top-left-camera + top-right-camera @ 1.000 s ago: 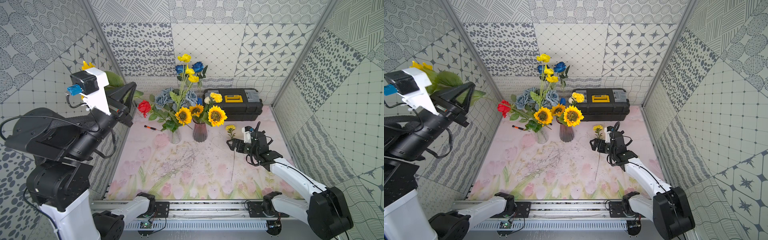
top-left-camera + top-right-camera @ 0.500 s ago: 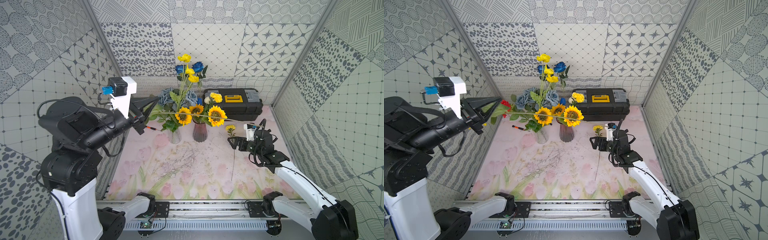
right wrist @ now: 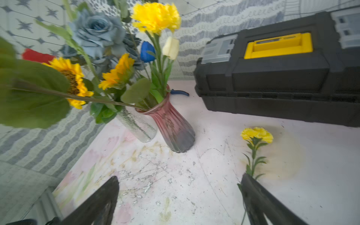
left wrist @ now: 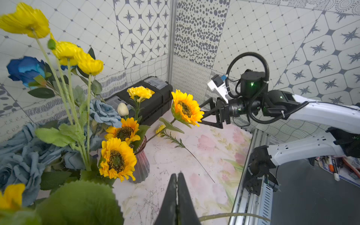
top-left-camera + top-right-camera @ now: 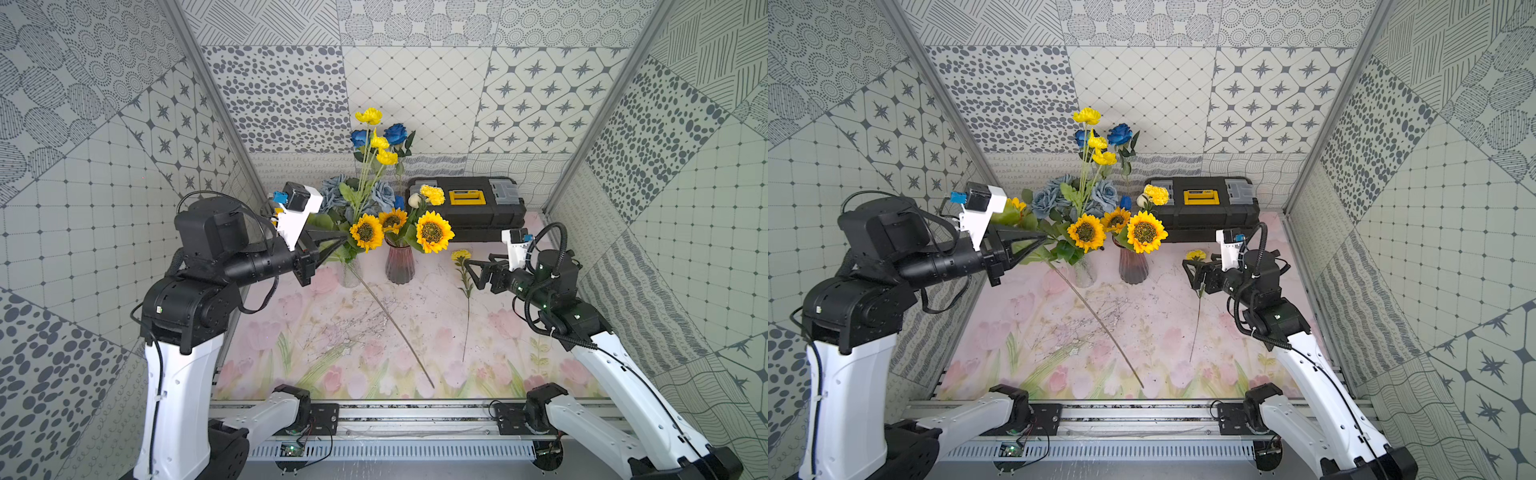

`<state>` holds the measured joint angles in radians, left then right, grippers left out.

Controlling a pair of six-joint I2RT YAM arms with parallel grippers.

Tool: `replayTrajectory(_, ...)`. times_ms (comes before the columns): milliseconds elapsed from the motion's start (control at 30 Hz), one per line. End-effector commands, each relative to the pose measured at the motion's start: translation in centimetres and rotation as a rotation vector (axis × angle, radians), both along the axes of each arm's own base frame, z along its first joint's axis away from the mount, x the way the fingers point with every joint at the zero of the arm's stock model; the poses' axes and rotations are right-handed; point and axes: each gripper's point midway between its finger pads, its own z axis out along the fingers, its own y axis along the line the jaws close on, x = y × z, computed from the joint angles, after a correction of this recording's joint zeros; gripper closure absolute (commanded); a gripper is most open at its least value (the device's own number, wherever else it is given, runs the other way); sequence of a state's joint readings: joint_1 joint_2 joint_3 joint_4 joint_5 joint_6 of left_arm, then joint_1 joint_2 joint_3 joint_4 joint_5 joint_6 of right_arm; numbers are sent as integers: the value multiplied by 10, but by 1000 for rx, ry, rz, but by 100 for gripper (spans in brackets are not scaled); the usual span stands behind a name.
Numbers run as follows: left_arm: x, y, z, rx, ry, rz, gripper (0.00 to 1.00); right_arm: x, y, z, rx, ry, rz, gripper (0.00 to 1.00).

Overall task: Pick out yellow flowers from the vase
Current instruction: Pick up the flower from the vase.

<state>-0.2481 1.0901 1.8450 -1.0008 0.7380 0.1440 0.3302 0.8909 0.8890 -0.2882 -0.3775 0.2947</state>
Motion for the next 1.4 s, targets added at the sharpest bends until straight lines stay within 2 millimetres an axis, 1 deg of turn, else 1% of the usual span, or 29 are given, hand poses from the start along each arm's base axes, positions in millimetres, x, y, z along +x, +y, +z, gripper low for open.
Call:
replayTrajectory(0, -6, -8, -21, -24, 57, -69, 100, -42, 45, 47, 133, -84, 373, 6)
replayTrajectory(67, -2, -10, -29, -44, 67, -63, 100, -66, 72, 53, 194, -46, 577, 9)
replayTrajectory(100, 0, -11, -33, -57, 68, -61, 100, -79, 87, 51, 201, -32, 663, 8)
replayTrajectory(200, 6, -13, -42, -64, 76, -48, 100, -111, 122, 45, 169, -10, 839, 7)
replayTrajectory(267, 12, -13, -47, -53, 82, -34, 100, -125, 136, 47, 174, -2, 906, 6)
replayTrajectory(333, 16, -13, -51, -43, 84, -23, 100, -133, 149, 50, 186, -6, 939, 3)
replayTrajectory(500, 26, -17, -56, -44, 81, -4, 100, -151, 188, 40, 176, 51, 1026, 2)
replayTrajectory(633, 30, -22, -59, -25, 56, 14, 100, -162, 205, 38, 170, 67, 1065, 2)
replayTrajectory(700, 33, -24, -61, -16, 51, 22, 100, -167, 214, 33, 138, 84, 1083, 4)
replayTrajectory(767, 34, -25, -61, -12, 46, 25, 100, -167, 218, 27, 109, 97, 1079, 11)
replayTrajectory(867, 37, -27, -58, -16, 35, 28, 100, -164, 219, 22, 99, 97, 1063, 32)
replayTrajectory(933, 37, -27, -57, -17, 31, 30, 100, -163, 218, 22, 99, 91, 1053, 42)
replayTrajectory(1033, 39, -26, -54, -21, 18, 37, 100, -162, 219, 21, 98, 95, 1050, 66)
replayTrajectory(1067, 39, -27, -54, -21, 18, 37, 100, -162, 220, 20, 100, 101, 1055, 71)
replayTrajectory(1133, 40, -27, -53, -25, 13, 37, 100, -162, 220, 19, 101, 102, 1057, 74)
replayTrajectory(1200, 41, -27, -52, -26, 12, 39, 100, -161, 221, 17, 98, 99, 1053, 80)
replayTrajectory(1267, 41, -27, -52, -27, 8, 40, 100, -161, 221, 18, 101, 96, 1055, 82)
replayTrajectory(1333, 40, -27, -50, -28, 2, 42, 100, -162, 221, 19, 104, 93, 1058, 87)
replayTrajectory(1367, 40, -26, -49, -31, -2, 45, 92, -161, 221, 18, 103, 94, 1058, 90)
